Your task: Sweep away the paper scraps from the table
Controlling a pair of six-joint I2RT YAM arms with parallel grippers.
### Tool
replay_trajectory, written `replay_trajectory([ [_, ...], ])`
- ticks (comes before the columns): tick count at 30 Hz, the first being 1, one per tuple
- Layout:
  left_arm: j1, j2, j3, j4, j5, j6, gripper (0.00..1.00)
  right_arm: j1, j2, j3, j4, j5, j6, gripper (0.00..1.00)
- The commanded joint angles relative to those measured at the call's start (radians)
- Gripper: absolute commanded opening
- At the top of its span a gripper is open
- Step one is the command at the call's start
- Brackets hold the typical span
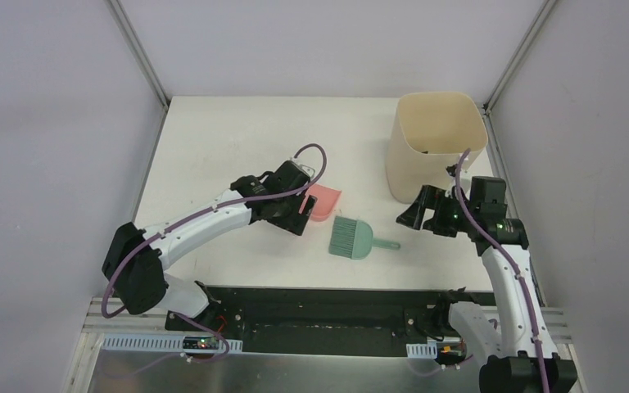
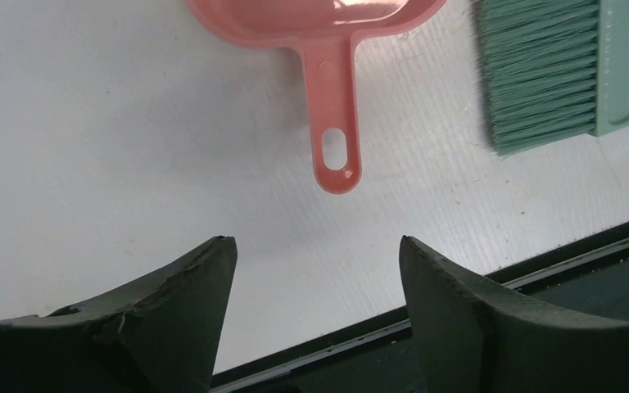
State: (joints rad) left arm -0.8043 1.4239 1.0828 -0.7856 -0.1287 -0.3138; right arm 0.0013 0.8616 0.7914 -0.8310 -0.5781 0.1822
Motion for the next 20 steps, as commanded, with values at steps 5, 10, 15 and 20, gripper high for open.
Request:
replay_trajectory([
  [5,0.005,-0.053,0.116,-0.047,-0.054,0.161,0.99,-0.035,-0.069,0.097,0.047,0.226,-0.004,1.00],
  [10,0.061,-0.095,0.072,0.033,-0.048,0.196,0.99,-0.035,-0.041,0.124,0.016,0.382,-0.012,1.00],
  [15,0.107,-0.167,-0.043,0.178,-0.021,0.173,0.99,-0.036,-0.119,0.047,0.079,0.371,-0.023,1.00],
  [20,0.161,-0.206,-0.077,0.211,-0.029,0.157,0.99,-0.039,-0.100,0.032,0.097,0.336,-0.018,1.00],
])
